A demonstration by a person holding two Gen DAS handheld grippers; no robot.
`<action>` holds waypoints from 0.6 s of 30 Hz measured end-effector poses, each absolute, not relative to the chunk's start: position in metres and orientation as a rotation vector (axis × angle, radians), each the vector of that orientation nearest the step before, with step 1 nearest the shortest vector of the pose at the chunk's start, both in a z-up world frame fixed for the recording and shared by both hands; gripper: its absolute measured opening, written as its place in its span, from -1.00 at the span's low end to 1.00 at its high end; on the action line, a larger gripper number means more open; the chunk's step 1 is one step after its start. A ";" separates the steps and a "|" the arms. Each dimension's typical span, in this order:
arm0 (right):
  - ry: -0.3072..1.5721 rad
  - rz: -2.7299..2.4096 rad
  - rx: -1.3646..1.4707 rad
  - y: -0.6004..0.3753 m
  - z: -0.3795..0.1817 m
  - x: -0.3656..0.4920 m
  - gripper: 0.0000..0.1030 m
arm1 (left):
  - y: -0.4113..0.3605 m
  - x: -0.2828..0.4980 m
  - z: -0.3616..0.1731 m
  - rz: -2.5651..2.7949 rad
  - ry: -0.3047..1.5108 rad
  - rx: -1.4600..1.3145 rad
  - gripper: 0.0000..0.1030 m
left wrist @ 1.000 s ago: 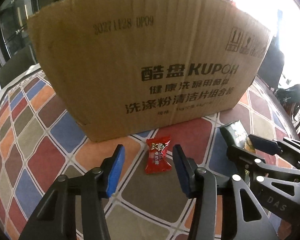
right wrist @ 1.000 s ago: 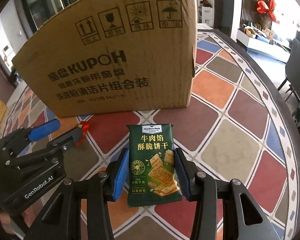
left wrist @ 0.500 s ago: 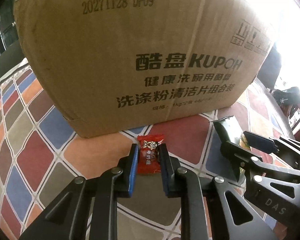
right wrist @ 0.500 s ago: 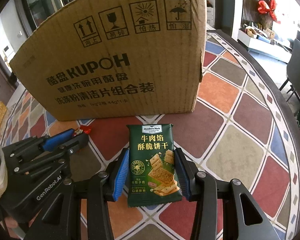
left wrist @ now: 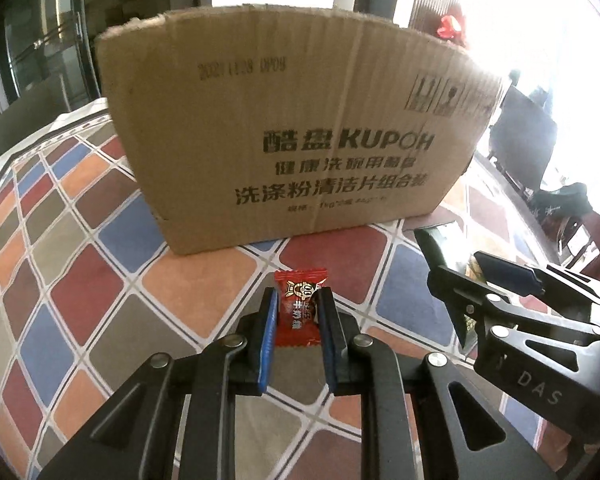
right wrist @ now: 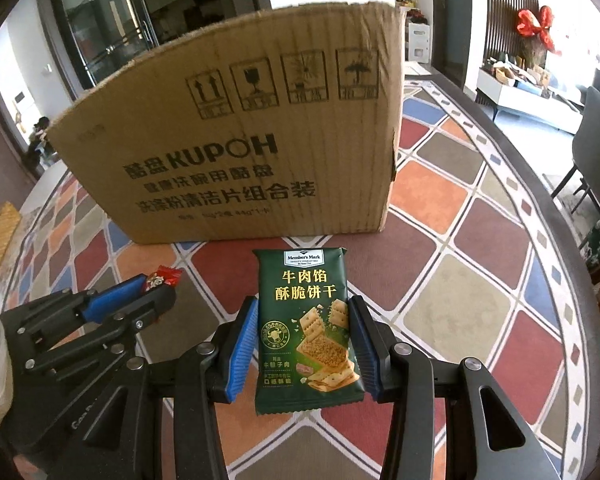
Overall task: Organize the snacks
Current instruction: 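Carry biscuit pack and red candy into the box and open both tools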
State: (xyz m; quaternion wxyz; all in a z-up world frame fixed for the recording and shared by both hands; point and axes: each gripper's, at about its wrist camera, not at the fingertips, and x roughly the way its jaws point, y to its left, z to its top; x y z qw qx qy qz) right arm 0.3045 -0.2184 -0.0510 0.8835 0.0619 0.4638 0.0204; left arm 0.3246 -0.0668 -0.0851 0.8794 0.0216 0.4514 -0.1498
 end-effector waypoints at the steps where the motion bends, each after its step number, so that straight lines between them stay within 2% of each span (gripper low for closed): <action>1: 0.961 0.043 0.126 -0.218 -0.048 0.302 -0.11 | -0.067 0.320 -0.083 -0.312 0.933 0.039 -0.60; 18: 0.838 0.062 0.106 -0.202 0.006 0.275 -0.11 | -0.047 0.282 -0.009 -0.315 0.775 -0.008 -0.60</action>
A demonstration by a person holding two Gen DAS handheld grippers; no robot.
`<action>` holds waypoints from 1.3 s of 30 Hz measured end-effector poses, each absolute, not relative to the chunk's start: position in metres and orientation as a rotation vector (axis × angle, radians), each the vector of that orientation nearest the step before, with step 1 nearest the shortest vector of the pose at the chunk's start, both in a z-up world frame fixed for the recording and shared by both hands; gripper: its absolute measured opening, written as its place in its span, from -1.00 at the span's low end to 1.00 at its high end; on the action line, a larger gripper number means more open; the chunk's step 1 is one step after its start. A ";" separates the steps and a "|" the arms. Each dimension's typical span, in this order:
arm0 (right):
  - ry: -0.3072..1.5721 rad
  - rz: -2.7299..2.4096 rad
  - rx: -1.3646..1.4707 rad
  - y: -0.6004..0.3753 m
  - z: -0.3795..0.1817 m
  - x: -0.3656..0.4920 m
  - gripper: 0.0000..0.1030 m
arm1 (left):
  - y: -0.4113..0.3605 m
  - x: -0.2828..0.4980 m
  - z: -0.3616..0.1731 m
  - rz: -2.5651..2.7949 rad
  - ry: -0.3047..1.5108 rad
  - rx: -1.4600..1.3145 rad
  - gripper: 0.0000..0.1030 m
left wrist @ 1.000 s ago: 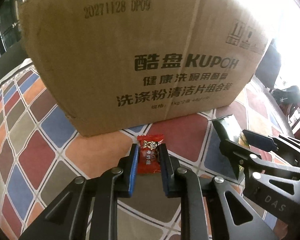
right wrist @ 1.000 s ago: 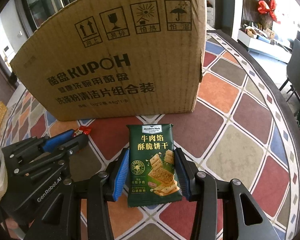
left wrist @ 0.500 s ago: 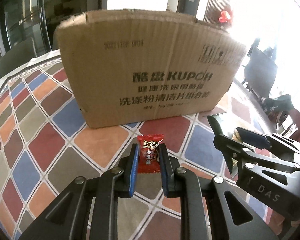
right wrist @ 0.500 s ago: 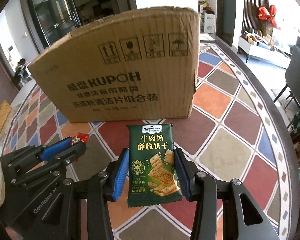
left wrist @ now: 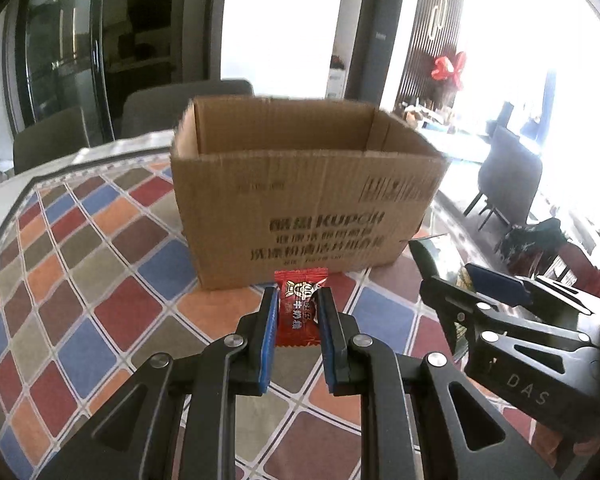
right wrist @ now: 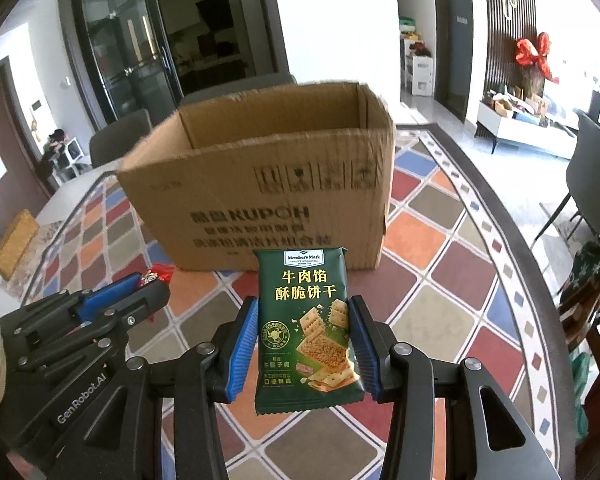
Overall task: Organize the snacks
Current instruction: 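Carry biscuit pack and red candy into the box and open both tools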
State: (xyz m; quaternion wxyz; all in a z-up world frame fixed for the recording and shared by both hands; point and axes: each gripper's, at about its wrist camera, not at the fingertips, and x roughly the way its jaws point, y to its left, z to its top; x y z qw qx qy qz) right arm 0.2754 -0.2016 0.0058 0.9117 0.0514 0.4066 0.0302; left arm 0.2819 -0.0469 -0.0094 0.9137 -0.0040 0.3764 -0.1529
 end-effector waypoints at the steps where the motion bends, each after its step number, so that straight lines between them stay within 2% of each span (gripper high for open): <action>1: 0.826 0.066 0.103 -0.200 0.011 0.274 -0.11 | -0.047 0.280 -0.005 -0.315 0.765 -0.011 -0.60; 15: 0.711 0.101 0.076 -0.190 0.058 0.261 -0.11 | -0.040 0.267 0.054 -0.303 0.639 -0.024 -0.61; 23: 0.664 0.104 0.040 -0.191 0.086 0.279 -0.11 | -0.039 0.285 0.079 -0.293 0.612 -0.017 -0.61; 32: 0.640 0.107 -0.006 -0.191 0.115 0.310 -0.11 | -0.043 0.327 0.101 -0.292 0.627 0.000 -0.61; 39: 0.690 0.124 0.011 -0.198 0.123 0.346 -0.11 | -0.048 0.374 0.104 -0.285 0.712 0.001 -0.61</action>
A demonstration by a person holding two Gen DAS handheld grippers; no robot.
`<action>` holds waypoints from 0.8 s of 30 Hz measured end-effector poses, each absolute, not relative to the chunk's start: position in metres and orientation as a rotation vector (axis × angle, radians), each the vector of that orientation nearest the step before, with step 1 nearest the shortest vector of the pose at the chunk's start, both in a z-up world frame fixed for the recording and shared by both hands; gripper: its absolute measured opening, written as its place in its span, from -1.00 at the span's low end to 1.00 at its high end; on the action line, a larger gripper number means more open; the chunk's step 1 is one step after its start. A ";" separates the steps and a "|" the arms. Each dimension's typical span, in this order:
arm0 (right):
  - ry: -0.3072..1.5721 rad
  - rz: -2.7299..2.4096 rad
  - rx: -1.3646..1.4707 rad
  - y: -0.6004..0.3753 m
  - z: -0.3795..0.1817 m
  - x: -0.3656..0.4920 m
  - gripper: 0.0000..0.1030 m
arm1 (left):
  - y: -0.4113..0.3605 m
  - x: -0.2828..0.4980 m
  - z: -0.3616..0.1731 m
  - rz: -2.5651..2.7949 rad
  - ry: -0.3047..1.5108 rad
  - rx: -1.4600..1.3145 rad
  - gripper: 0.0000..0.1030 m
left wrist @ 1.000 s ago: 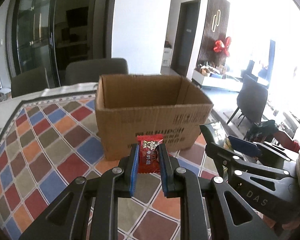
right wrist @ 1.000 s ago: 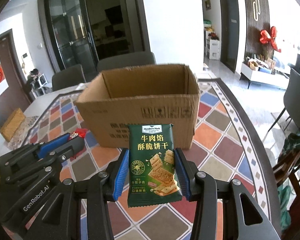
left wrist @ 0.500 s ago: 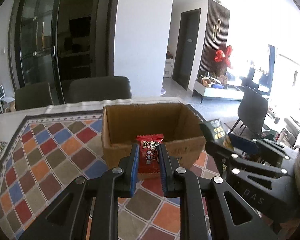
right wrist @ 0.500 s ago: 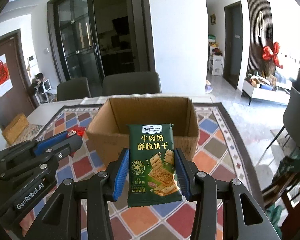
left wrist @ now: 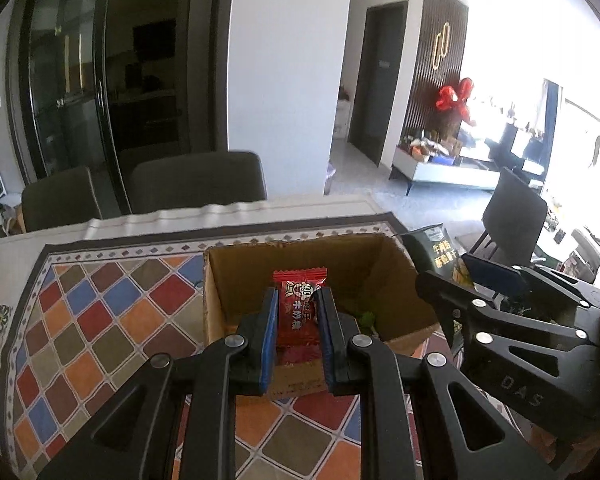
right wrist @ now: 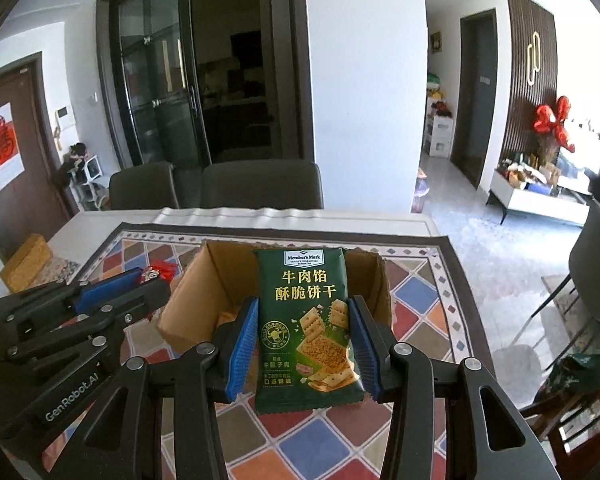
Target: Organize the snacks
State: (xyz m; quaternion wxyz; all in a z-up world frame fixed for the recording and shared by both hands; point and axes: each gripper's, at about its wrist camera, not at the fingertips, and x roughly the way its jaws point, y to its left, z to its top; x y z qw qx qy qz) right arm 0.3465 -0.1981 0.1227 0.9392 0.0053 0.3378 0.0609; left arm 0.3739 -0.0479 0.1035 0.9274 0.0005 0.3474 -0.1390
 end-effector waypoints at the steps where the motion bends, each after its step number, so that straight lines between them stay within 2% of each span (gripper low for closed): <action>1: 0.703 0.125 0.016 -0.200 0.123 0.353 -0.11 | -0.048 0.379 0.102 -0.282 0.725 -0.001 -0.61; 6: 0.765 0.121 0.016 -0.205 0.116 0.379 -0.11 | -0.051 0.408 0.097 -0.273 0.781 -0.017 -0.55; 7: 0.769 0.118 0.018 -0.205 0.115 0.382 -0.11 | -0.053 0.411 0.097 -0.259 0.777 -0.002 -0.48; 9: 0.779 0.116 0.020 -0.207 0.113 0.392 -0.08 | -0.054 0.415 0.098 -0.212 0.758 0.024 -0.13; 12: 0.767 0.070 0.007 -0.208 0.115 0.399 0.10 | -0.051 0.416 0.101 -0.186 0.746 0.024 -0.11; 18: 0.766 0.046 0.003 -0.211 0.117 0.396 0.14 | -0.041 0.403 0.097 -0.135 0.756 0.026 -0.04; 19: 0.762 0.037 -0.008 -0.210 0.117 0.393 0.16 | -0.040 0.400 0.096 -0.131 0.758 0.029 0.01; 20: 0.759 0.026 -0.015 -0.210 0.117 0.389 0.22 | -0.039 0.395 0.094 -0.127 0.762 0.033 0.13; 24: 0.749 0.009 -0.018 -0.210 0.114 0.369 0.33 | -0.037 0.373 0.089 -0.120 0.760 0.043 0.17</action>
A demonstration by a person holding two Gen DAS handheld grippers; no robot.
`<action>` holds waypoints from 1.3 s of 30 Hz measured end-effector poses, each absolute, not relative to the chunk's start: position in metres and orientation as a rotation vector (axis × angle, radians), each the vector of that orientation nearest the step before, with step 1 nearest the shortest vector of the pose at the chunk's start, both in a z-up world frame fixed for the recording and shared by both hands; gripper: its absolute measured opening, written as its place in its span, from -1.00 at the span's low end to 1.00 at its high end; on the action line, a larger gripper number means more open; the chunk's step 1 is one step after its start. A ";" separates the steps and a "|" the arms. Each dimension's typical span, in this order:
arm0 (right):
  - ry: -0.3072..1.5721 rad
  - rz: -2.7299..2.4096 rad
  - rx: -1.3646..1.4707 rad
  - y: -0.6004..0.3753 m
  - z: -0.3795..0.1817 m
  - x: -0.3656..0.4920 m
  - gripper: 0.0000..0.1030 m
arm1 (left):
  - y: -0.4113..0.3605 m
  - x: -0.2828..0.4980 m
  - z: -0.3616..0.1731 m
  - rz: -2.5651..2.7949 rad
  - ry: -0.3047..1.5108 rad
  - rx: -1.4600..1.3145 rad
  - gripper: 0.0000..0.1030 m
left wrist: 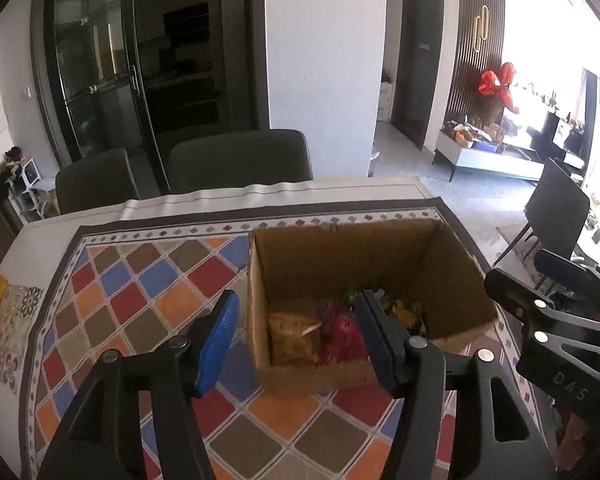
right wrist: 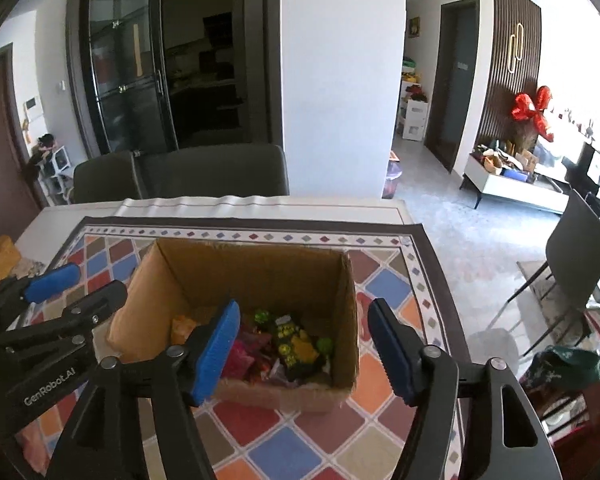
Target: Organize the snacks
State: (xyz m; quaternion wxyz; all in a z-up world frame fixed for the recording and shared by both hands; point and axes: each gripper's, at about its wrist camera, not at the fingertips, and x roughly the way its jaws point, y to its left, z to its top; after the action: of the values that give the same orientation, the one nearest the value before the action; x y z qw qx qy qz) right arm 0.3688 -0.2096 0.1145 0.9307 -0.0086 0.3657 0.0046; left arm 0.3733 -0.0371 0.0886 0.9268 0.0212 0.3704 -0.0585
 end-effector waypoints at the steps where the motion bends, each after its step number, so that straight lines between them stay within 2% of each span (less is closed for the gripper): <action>1: 0.749 0.011 -0.015 -0.210 0.114 0.362 0.34 | -0.037 0.368 0.089 -0.121 0.753 0.043 0.20; 3: 0.738 0.014 -0.011 -0.210 0.114 0.347 0.45 | -0.037 0.351 0.090 -0.115 0.732 0.047 0.37; 7: 0.705 0.000 -0.008 -0.209 0.118 0.320 0.51 | -0.035 0.322 0.096 -0.110 0.693 0.054 0.47; 9: 0.690 -0.004 -0.005 -0.211 0.120 0.305 0.55 | -0.033 0.304 0.101 -0.103 0.661 0.056 0.66; 15: 0.634 -0.015 0.012 -0.214 0.126 0.265 0.63 | -0.030 0.254 0.115 -0.080 0.563 0.077 0.85; 24: 0.590 -0.013 0.025 -0.219 0.125 0.208 0.64 | -0.027 0.194 0.117 -0.093 0.504 0.050 0.98; 29: 0.522 -0.062 0.017 -0.220 0.128 0.176 0.71 | -0.025 0.168 0.116 -0.097 0.469 0.025 1.00; 39: 0.468 -0.070 0.013 -0.219 0.136 0.134 0.74 | -0.025 0.130 0.120 -0.106 0.423 0.046 1.00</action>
State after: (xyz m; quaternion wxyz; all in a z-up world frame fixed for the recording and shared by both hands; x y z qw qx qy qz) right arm 0.1341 -0.2190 0.1355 0.9721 0.0064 0.2318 -0.0346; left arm 0.1304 -0.0247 0.1199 0.9760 0.0227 0.2100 -0.0528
